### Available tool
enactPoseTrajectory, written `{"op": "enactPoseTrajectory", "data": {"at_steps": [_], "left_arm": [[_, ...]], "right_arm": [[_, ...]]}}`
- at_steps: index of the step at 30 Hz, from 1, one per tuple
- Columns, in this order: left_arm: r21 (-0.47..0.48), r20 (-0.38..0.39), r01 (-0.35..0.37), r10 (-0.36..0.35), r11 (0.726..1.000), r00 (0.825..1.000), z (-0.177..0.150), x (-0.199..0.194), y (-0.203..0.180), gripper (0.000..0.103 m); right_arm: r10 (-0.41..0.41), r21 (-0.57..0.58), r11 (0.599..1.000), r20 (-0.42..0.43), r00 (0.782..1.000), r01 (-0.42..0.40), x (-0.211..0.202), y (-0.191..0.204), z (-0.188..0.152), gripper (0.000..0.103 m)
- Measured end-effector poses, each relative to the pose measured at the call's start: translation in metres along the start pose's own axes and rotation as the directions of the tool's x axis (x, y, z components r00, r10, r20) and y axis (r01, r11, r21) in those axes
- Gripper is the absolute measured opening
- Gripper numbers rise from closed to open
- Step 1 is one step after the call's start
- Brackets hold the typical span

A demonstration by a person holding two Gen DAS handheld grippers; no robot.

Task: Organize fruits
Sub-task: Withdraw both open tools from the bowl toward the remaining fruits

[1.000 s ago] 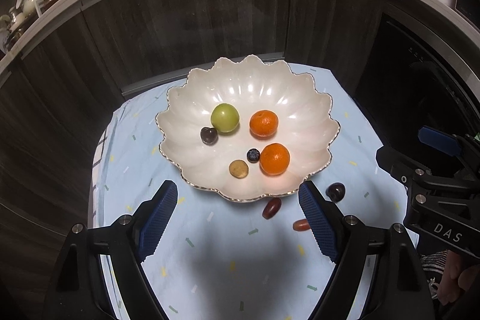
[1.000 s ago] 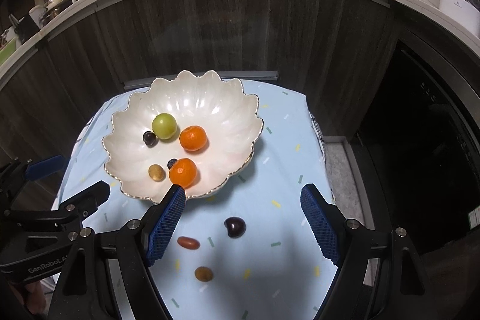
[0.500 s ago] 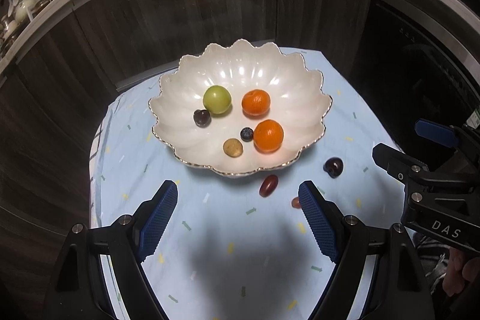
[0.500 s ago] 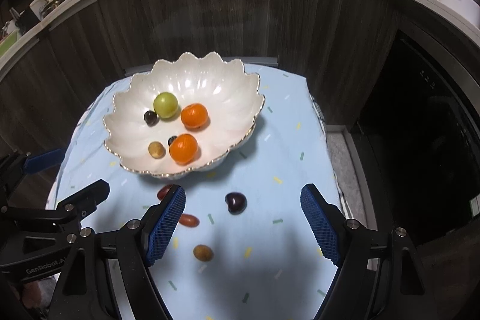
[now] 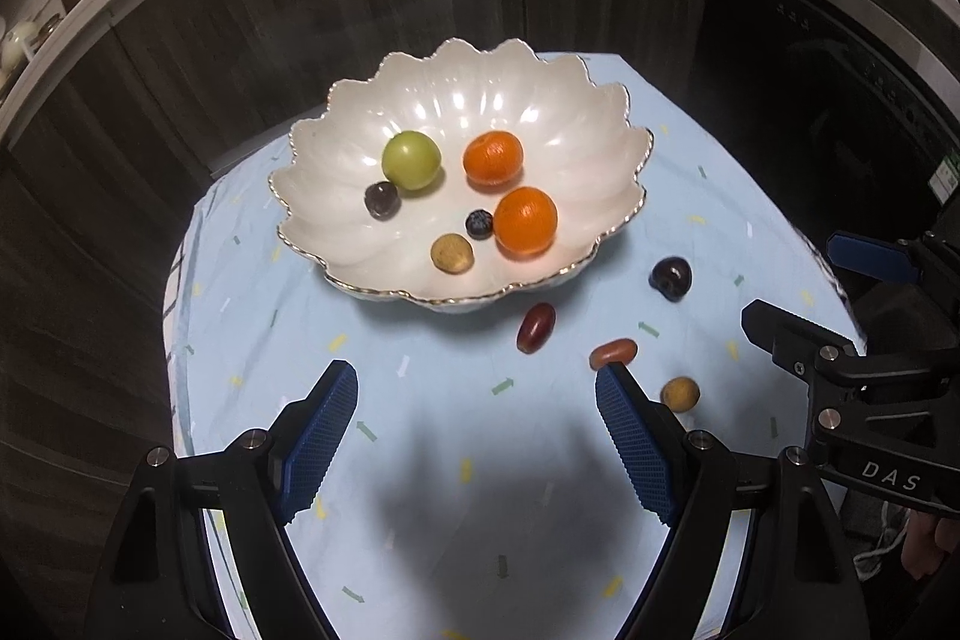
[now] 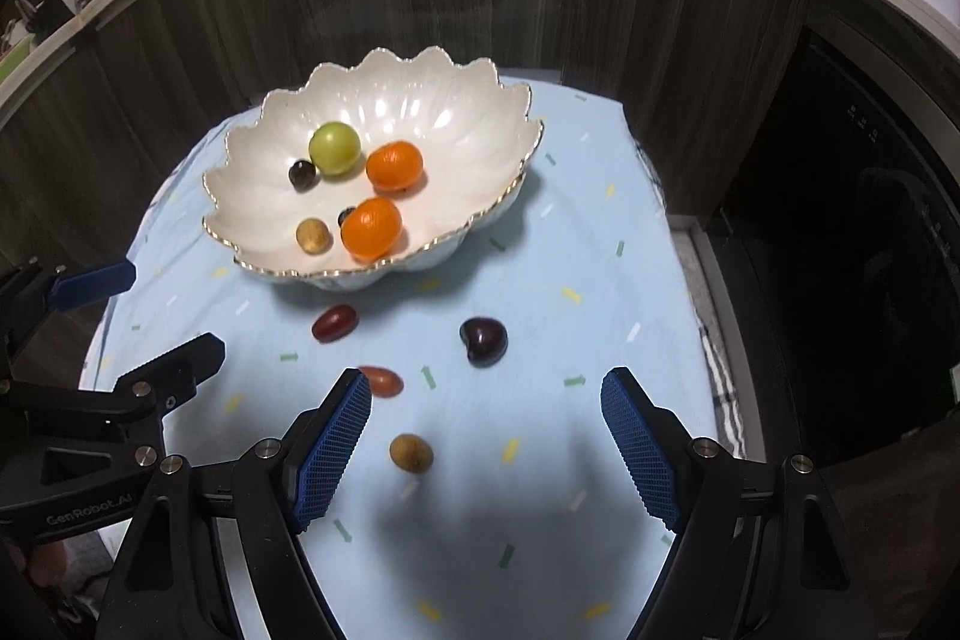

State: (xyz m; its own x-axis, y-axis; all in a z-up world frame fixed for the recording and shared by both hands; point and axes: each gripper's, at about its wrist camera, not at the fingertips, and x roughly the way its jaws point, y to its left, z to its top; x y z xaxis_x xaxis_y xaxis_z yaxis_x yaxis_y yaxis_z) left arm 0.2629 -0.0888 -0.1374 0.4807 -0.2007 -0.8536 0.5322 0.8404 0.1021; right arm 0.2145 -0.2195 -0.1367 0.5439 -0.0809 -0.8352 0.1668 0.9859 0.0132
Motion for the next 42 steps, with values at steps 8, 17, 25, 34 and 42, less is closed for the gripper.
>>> {"op": "enactPoseTrajectory", "data": {"at_steps": [8,17,25,34,42], "left_arm": [[0.059,-0.026,0.027,-0.025,0.998,0.999,-0.006,0.018,-0.004,0.082],[0.094,-0.05,0.058,-0.054,0.994,0.997,-0.007,0.042,-0.004,0.077],[0.118,-0.073,0.083,-0.075,0.99,0.995,-0.007,0.063,-0.003,0.071],[0.134,-0.082,0.136,-0.126,0.982,0.989,-0.005,0.083,-0.001,0.067],[0.14,-0.089,0.179,-0.168,0.974,0.982,-0.001,0.097,-0.002,0.06]], "right_arm": [[-0.007,0.008,1.0,-0.041,0.999,0.007,0.013,0.003,-0.014,0.08],[-0.011,0.03,0.999,-0.091,0.996,0.014,0.03,0.007,-0.024,0.08],[-0.004,0.02,1.0,-0.137,0.991,0.007,0.044,0.016,-0.033,0.079],[-0.02,0.027,0.999,-0.167,0.986,0.025,0.058,0.023,-0.036,0.071],[-0.02,0.056,0.998,-0.191,0.981,0.031,0.068,0.025,-0.037,0.058]]}}
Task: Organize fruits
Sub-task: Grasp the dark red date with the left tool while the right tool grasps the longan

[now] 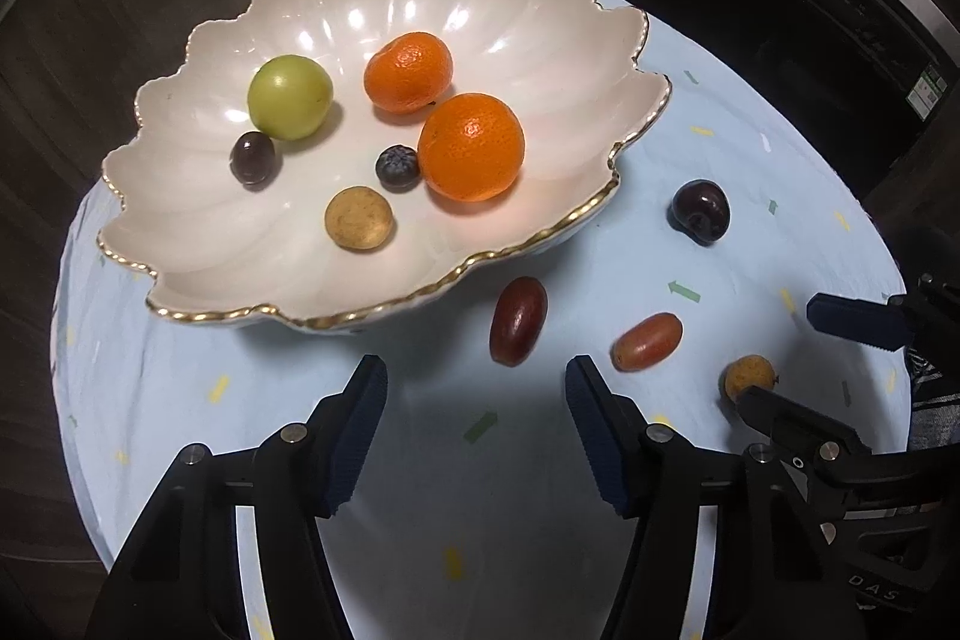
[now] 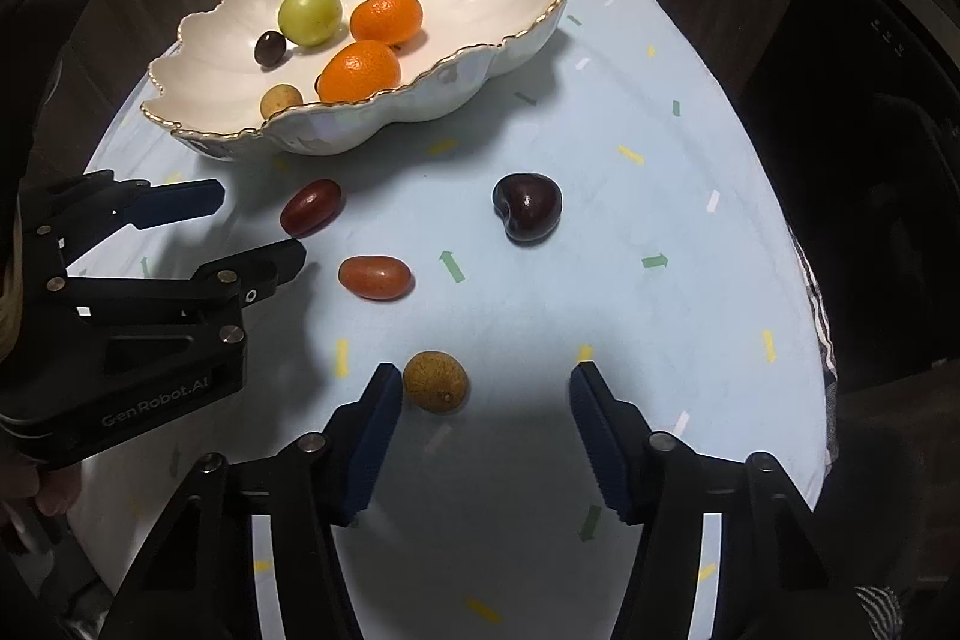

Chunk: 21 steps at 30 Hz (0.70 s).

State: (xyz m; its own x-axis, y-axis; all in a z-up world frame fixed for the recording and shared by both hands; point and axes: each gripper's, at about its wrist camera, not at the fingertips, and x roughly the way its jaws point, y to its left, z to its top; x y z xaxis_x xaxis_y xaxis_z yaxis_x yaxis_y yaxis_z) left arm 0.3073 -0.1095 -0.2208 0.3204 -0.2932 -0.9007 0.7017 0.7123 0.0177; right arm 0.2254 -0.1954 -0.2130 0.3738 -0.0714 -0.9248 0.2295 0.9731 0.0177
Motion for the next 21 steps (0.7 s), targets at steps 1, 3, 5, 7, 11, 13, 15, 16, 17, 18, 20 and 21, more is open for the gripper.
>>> {"op": "enactPoseTrajectory", "data": {"at_steps": [1,3,5,7,11,13,15,16,17,18,20,21], "left_arm": [[0.002,0.001,0.004,-0.004,1.0,1.0,0.001,0.001,0.0,0.06],[0.008,0.003,0.007,-0.007,1.0,1.0,0.002,0.004,0.0,0.059],[0.012,0.003,0.01,-0.01,1.0,1.0,0.004,0.006,-0.001,0.056],[0.016,0.002,0.019,-0.019,1.0,1.0,0.006,0.008,-0.002,0.051],[0.027,-0.002,0.024,-0.024,0.999,1.0,0.01,0.014,-0.005,0.045],[0.03,0.0,0.026,-0.026,0.999,1.0,0.012,0.017,-0.006,0.042],[0.029,0.003,0.03,-0.03,0.999,1.0,0.014,0.019,-0.006,0.039],[0.028,0.003,0.032,-0.032,0.999,0.999,0.015,0.02,-0.007,0.038],[0.027,0.004,0.036,-0.036,0.999,0.999,0.015,0.019,-0.007,0.036],[0.028,0.005,0.042,-0.042,0.999,0.999,0.016,0.02,-0.007,0.033],[0.029,0.007,0.051,-0.051,0.998,0.999,0.017,0.02,-0.007,0.029],[0.03,0.008,0.055,-0.056,0.998,0.998,0.017,0.02,-0.008,0.026]], "right_arm": [[0.002,0.002,1.0,0.0,1.0,-0.002,0.0,-0.001,0.0,0.057],[0.003,0.005,1.0,0.0,1.0,-0.003,0.001,0.0,0.0,0.057],[0.004,0.005,1.0,0.0,1.0,-0.004,0.001,0.0,0.0,0.057],[0.007,0.007,1.0,-0.002,1.0,-0.007,0.002,0.0,0.0,0.057],[0.013,0.01,1.0,-0.003,1.0,-0.013,0.004,0.001,0.0,0.056],[0.017,0.01,1.0,-0.009,1.0,-0.017,0.005,0.001,0.0,0.051],[0.023,0.015,1.0,-0.017,1.0,-0.023,0.008,0.0,-0.001,0.047],[0.027,0.02,0.999,-0.021,0.999,-0.026,0.01,0.0,-0.001,0.044],[0.029,0.022,0.999,-0.025,0.999,-0.029,0.011,-0.001,-0.001,0.042],[0.03,0.023,0.999,-0.027,0.999,-0.03,0.012,-0.001,-0.001,0.039],[0.031,0.026,0.999,-0.024,0.999,-0.031,0.013,-0.002,-0.001,0.035],[0.034,0.028,0.999,-0.023,0.999,-0.034,0.013,-0.002,-0.001,0.03]]}}
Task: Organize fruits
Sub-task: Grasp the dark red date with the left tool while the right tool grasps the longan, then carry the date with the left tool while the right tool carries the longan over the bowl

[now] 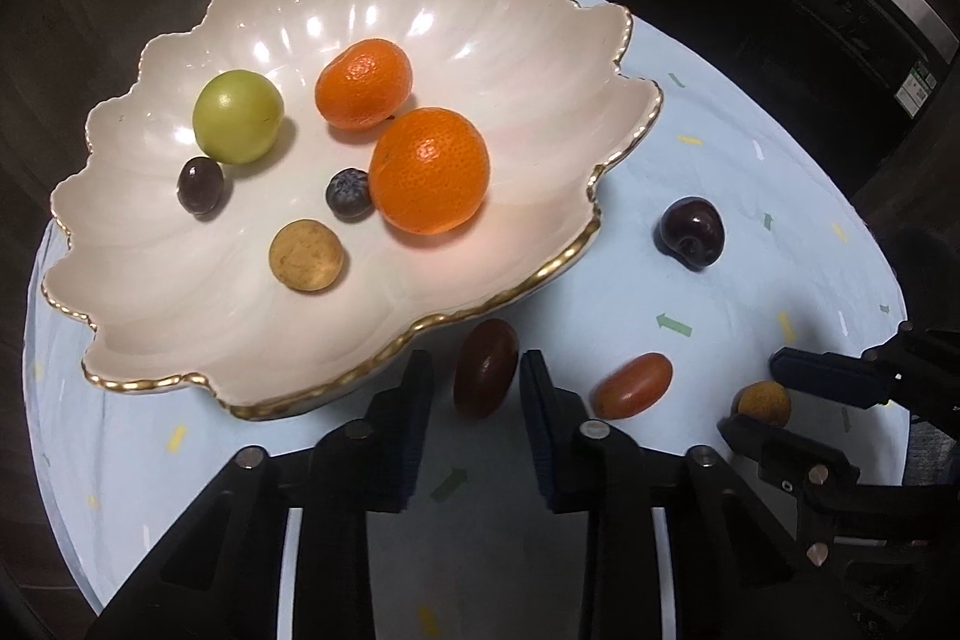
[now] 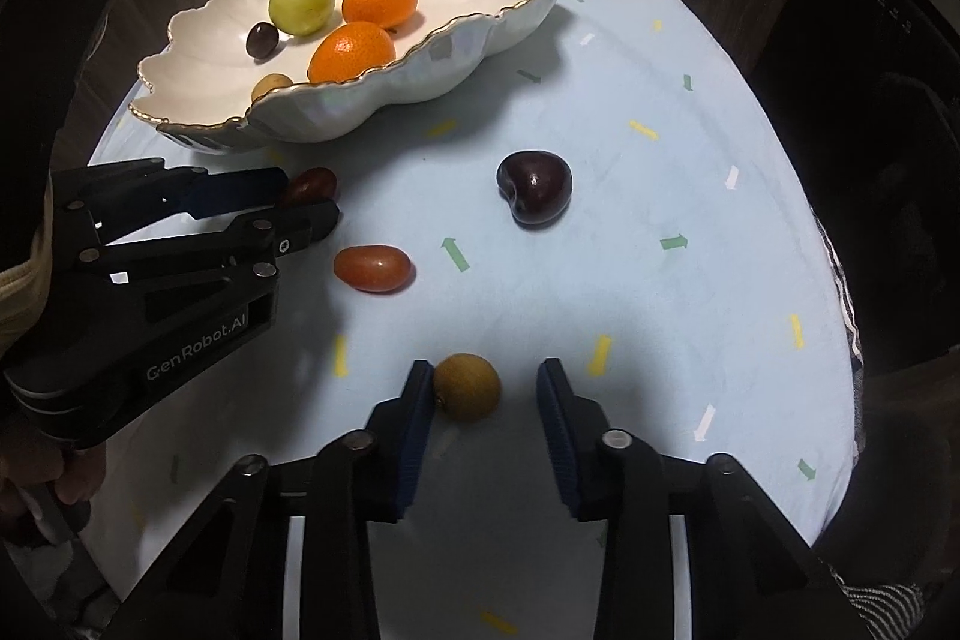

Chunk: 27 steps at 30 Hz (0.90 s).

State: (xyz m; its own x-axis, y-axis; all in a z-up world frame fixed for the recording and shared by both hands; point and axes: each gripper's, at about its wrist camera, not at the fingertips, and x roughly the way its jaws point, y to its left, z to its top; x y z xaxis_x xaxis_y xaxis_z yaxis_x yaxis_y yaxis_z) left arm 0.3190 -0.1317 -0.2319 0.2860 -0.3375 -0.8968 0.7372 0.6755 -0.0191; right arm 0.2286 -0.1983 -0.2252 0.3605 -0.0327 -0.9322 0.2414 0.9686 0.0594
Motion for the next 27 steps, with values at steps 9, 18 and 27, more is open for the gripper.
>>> {"op": "enactPoseTrajectory", "data": {"at_steps": [9,18,27], "left_arm": [[-0.007,0.004,-0.001,0.001,1.0,1.0,-0.001,0.0,-0.003,0.02],[-0.041,-0.005,-0.028,0.028,0.999,1.0,-0.009,-0.014,-0.005,0.02],[-0.065,-0.002,-0.051,0.051,0.997,0.999,-0.017,-0.035,-0.009,0.02]], "right_arm": [[0.009,-0.002,1.0,0.005,1.0,-0.009,0.001,0.0,0.001,0.023],[0.018,-0.006,1.0,0.019,1.0,-0.018,-0.006,0.0,0.0,0.023],[0.028,-0.008,1.0,0.052,0.998,-0.028,-0.021,-0.002,0.0,0.023]]}}
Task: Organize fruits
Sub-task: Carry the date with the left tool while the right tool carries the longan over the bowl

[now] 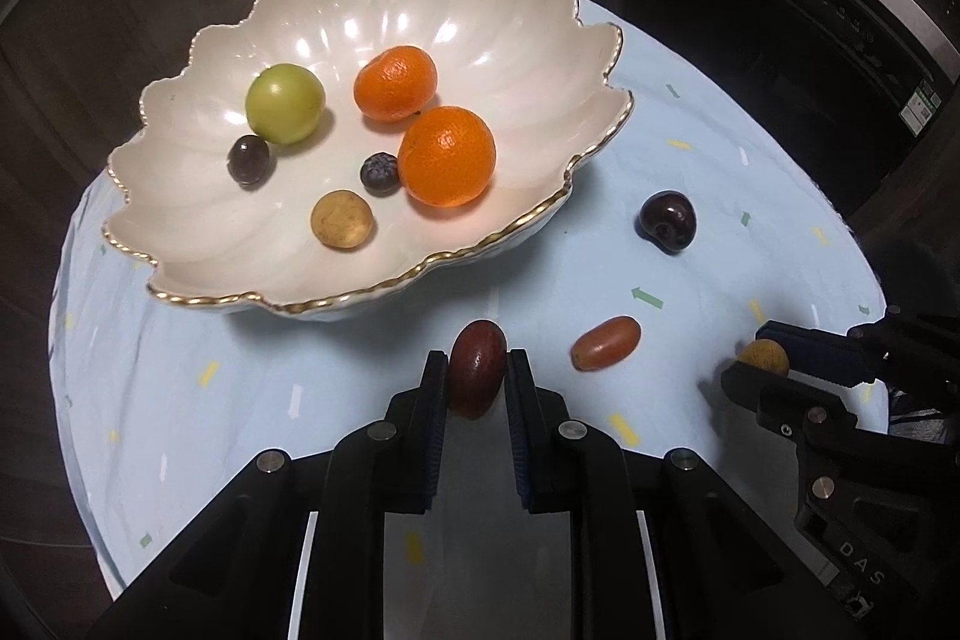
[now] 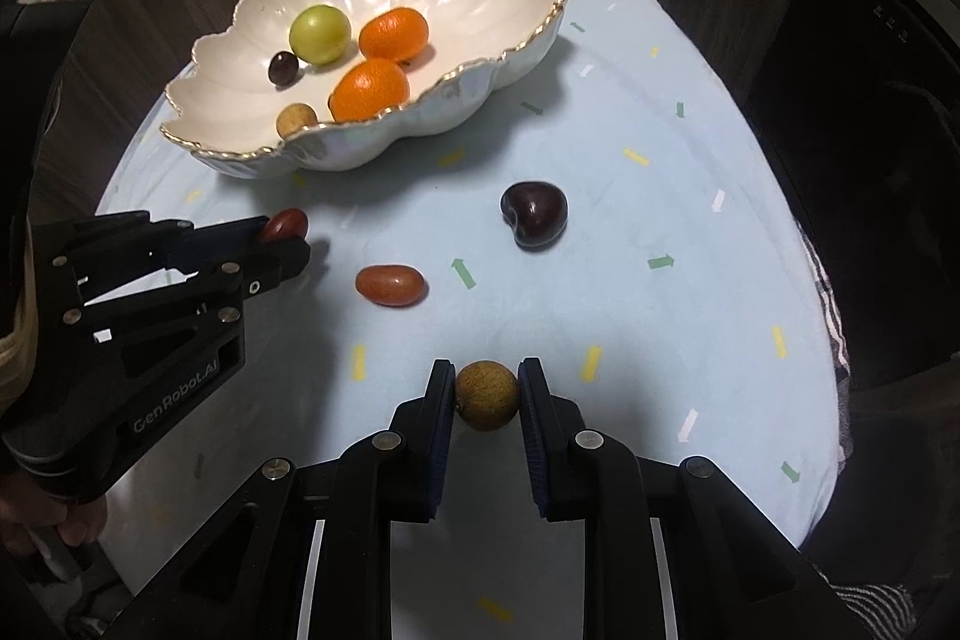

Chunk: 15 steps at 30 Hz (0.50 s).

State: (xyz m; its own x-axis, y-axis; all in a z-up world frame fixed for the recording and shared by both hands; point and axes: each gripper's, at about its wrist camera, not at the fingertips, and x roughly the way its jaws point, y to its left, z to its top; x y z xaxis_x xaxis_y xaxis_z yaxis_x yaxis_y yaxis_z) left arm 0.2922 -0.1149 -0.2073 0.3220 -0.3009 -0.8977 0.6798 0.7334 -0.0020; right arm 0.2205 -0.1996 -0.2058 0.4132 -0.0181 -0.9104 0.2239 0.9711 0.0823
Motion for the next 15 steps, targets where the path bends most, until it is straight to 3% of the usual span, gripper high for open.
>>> {"op": "enactPoseTrajectory", "data": {"at_steps": [15], "left_arm": [[-0.046,0.017,-0.033,0.034,0.998,0.999,-0.004,-0.036,-0.004,0.02]], "right_arm": [[0.028,0.001,1.0,0.066,0.997,-0.028,-0.031,-0.001,0.001,0.023]]}}
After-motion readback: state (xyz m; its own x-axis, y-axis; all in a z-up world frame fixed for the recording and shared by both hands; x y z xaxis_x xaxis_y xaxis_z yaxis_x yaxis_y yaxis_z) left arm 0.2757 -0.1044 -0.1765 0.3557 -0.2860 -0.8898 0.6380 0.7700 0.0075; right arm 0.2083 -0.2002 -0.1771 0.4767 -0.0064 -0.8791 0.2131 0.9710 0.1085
